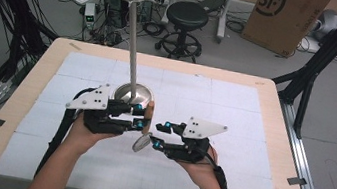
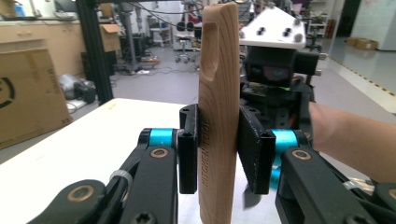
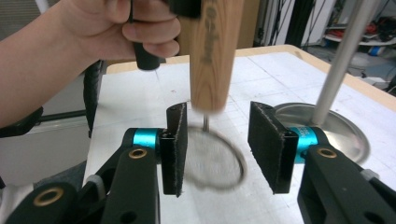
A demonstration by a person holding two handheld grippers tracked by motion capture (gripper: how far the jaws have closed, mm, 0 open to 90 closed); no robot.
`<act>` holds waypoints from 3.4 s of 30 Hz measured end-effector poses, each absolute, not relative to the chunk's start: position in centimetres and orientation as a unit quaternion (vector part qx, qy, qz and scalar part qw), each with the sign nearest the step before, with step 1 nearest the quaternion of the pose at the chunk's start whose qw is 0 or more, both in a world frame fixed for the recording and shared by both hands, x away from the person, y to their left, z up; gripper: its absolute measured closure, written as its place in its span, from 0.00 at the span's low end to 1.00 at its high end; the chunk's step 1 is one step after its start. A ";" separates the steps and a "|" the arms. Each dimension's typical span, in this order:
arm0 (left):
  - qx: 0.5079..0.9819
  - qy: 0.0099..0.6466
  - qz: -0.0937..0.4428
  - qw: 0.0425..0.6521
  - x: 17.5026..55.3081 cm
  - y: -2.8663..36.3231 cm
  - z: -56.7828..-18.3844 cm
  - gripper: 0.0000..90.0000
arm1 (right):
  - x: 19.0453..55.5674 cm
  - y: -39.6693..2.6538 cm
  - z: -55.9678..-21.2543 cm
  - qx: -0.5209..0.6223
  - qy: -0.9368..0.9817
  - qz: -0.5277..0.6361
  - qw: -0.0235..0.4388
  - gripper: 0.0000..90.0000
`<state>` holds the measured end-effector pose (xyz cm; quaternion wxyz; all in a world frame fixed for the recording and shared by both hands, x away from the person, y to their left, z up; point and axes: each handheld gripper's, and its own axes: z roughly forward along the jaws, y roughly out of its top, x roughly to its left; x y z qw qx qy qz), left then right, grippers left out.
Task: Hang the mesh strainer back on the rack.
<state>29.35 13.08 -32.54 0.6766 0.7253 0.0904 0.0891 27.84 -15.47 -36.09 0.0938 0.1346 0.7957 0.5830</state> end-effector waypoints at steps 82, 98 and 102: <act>0.687 0.265 0.279 0.616 38.6 23.2 -18.3 0.79 | 27.5 -21.9 -37.6 0.207 0.771 0.589 0.122 0.41; 0.691 0.296 0.296 0.589 40.4 22.5 -18.0 0.78 | 27.6 -22.0 -37.7 0.208 0.772 0.589 0.119 0.41; 0.696 0.295 0.298 0.582 40.6 22.1 -18.4 0.78 | 27.6 -22.1 -37.8 0.209 0.772 0.589 0.118 0.41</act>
